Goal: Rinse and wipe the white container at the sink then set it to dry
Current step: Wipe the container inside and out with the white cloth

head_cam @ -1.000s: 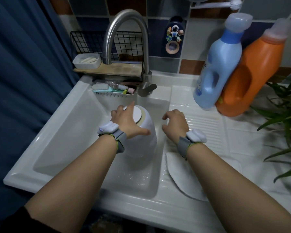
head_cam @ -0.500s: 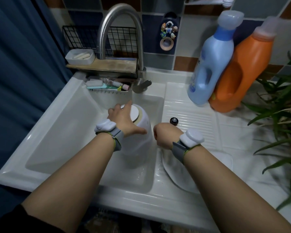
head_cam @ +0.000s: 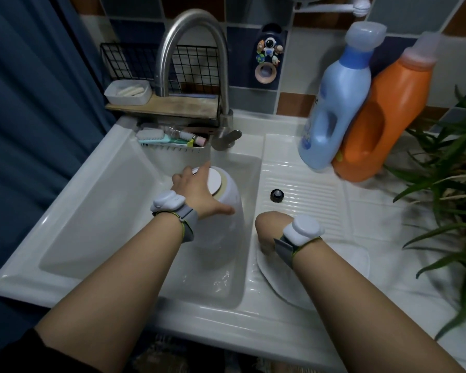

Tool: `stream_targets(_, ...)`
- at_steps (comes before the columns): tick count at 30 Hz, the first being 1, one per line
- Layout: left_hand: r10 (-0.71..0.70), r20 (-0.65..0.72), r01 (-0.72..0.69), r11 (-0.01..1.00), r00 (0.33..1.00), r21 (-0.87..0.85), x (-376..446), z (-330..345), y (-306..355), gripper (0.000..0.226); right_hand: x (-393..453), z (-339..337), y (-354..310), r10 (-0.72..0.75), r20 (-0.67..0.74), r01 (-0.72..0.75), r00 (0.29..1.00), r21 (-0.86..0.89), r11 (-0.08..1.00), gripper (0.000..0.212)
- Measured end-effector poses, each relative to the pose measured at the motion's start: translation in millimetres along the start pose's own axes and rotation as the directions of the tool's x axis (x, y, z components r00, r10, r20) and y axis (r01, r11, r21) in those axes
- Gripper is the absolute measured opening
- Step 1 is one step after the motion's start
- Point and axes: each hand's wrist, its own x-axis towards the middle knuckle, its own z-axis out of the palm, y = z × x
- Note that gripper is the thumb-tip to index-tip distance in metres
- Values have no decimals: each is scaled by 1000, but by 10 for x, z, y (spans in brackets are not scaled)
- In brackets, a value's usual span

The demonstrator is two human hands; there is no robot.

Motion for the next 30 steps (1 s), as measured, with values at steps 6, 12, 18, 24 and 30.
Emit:
stream_targets(6, -31, 2, 31, 999, 1000, -29, -39, -60, -5, 136, 6, -151, 23, 10, -211, 53, 977, 289, 956, 23)
stream_targets(12, -63, -18, 62, 996, 998, -72, -22, -163, -19, 134, 42, -260, 107, 131, -457, 274, 880, 713, 645, 15)
stream_targets(18, -82, -20, 79, 991, 996, -106, 1, -214, -43, 131, 124, -255, 138, 280, -473, 307, 835, 824, 477, 22)
stream_targets(24, -134, -7, 131, 977, 991, -169, 32, -256, -63, 132, 228, -219, 154, 499, -466, 304, 731, 876, 374, 20)
stream_targets(30, -190, 6, 185, 945, 982, -271, 74, -306, -110, 129, 202, -366, 136, 476, -234, 261, 848, 965, 11, 9)
